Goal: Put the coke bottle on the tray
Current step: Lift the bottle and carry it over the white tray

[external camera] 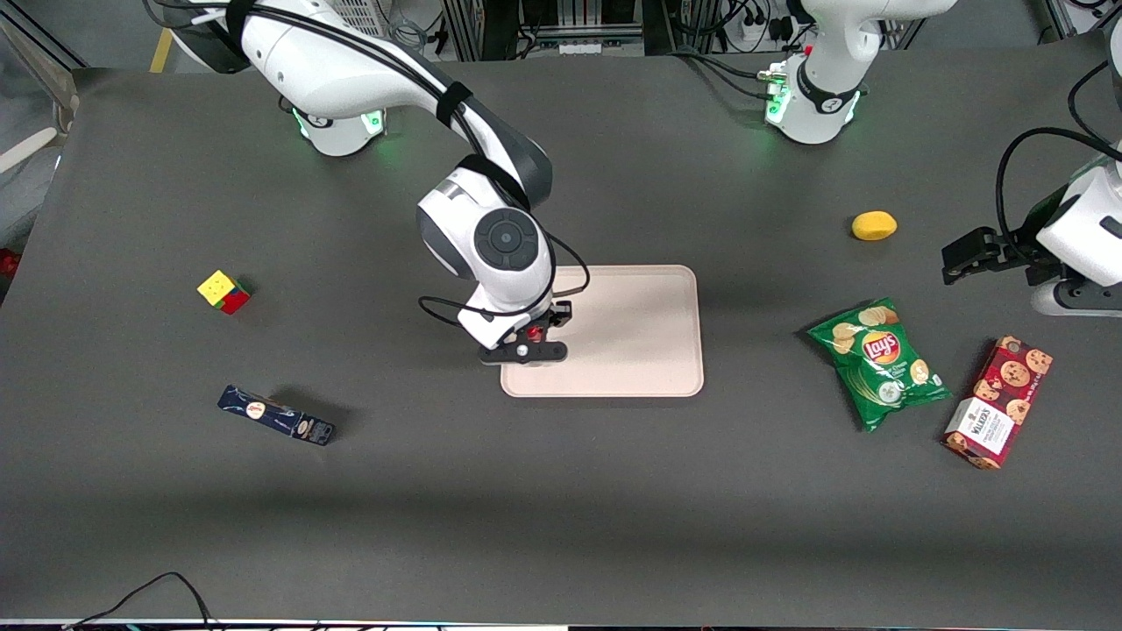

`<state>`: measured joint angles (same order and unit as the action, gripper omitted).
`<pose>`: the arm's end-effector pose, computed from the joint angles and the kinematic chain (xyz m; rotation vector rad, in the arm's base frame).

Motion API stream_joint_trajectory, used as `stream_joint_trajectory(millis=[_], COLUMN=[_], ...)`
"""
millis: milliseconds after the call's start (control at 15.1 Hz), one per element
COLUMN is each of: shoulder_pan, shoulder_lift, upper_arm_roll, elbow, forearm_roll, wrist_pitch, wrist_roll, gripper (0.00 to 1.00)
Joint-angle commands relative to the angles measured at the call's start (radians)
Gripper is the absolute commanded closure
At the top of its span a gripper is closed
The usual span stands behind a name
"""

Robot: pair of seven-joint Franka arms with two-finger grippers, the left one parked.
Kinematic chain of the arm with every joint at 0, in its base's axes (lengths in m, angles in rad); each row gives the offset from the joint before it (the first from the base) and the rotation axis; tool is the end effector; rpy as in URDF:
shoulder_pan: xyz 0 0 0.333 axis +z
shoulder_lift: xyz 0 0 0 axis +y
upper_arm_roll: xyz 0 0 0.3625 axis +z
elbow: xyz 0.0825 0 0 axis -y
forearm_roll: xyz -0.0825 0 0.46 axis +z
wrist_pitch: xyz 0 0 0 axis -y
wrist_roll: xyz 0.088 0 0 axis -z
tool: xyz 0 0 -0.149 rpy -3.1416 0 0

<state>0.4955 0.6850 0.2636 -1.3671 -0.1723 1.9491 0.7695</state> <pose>0.6270 0.5178 0.2775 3.0927 0.0144 -0.0996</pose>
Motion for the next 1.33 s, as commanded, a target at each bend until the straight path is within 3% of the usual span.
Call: stream_joint_trajectory(millis=[0, 464, 530, 596, 1259], shoulder_pan=[0.000, -0.002, -0.002, -0.002, -0.003], shoulder_lift=[0.011, 0.024, 0.024, 0.022, 0.002], upper_arm_roll=[0.009, 0.009, 0.009, 0.009, 0.009], elbow=[-0.026, -0.029, -0.029, -0.029, -0.023], forearm_roll=[-0.026, -0.026, -0.024, -0.026, -0.026], wrist_pitch=[0.053, 0.070, 0.070, 0.070, 0.062], wrist_roll=[0.028, 0.028, 0.028, 0.025, 0.018], gripper=[1.00, 1.00, 0.60, 0.01, 0.00])
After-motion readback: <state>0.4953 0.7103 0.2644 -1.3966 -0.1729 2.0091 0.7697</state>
